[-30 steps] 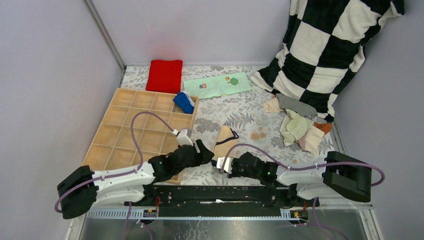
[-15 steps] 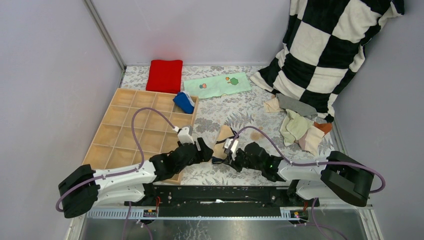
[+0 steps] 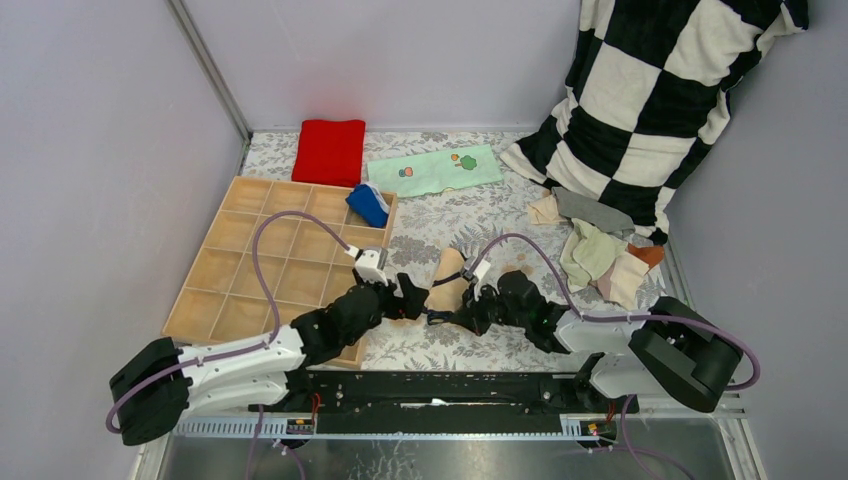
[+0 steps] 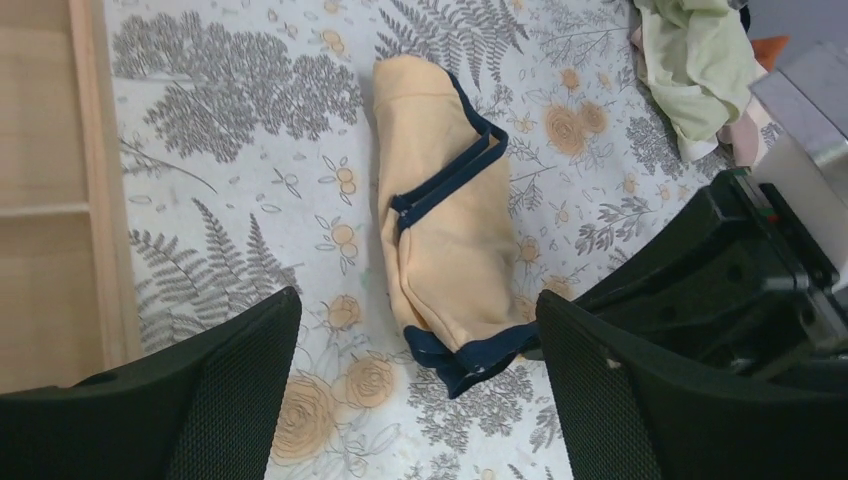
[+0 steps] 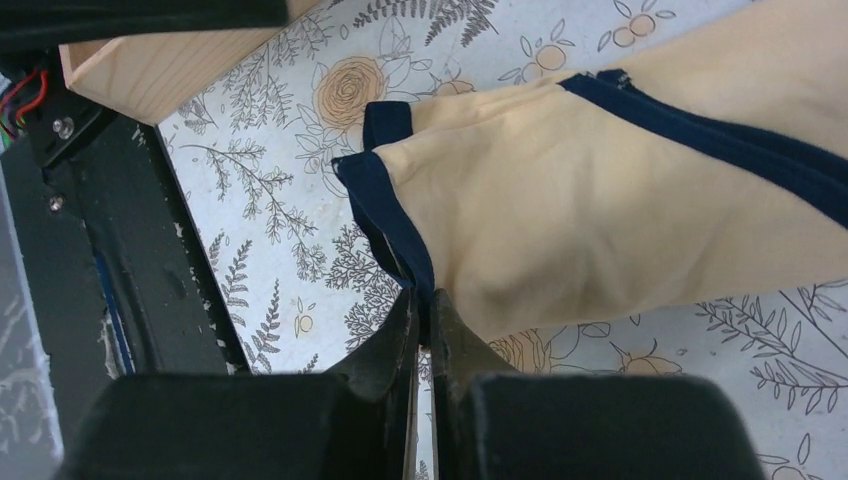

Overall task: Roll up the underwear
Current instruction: Roll the underwear to the center of the board.

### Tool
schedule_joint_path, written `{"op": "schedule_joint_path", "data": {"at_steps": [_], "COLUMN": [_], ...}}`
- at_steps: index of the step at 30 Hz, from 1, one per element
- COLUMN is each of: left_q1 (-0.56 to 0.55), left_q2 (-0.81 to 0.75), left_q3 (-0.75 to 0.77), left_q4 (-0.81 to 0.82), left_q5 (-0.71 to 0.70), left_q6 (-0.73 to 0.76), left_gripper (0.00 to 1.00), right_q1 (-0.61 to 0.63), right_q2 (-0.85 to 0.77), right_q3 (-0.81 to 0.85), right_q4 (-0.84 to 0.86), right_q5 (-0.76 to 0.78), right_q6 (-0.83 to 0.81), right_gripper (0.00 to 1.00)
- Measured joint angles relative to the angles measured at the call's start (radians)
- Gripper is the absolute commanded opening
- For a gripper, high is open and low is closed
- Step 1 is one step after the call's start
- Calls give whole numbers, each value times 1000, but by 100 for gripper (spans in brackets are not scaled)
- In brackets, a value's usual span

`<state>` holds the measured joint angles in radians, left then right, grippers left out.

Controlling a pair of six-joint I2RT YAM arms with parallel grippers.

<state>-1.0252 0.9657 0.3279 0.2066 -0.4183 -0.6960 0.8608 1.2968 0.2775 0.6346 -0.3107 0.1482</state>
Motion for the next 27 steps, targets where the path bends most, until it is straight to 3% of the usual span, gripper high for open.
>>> {"op": "schedule_joint_path", "data": {"at_steps": [6, 14, 21, 27], "left_q1": [68, 103, 103, 103], "left_q2": [-69, -124, -32, -5], "left_q3": [-102, -125, -129, -128], "left_q4": [146, 218, 273, 280], "left_q5": [159, 412, 447, 357], "left_q6": [180, 374, 434, 464], "left_gripper": [92, 99, 99, 95], "right_q1": [-55, -91, -121, -127], "right_q2": [37, 45, 45, 45], "right_q3": [23, 86, 119, 119], "right_q4": [-11, -78, -145, -155], "right_q5": [-59, -103, -105, -126], "right_q6": [90, 153, 180, 202], "right_gripper": [0, 0, 0, 0]}}
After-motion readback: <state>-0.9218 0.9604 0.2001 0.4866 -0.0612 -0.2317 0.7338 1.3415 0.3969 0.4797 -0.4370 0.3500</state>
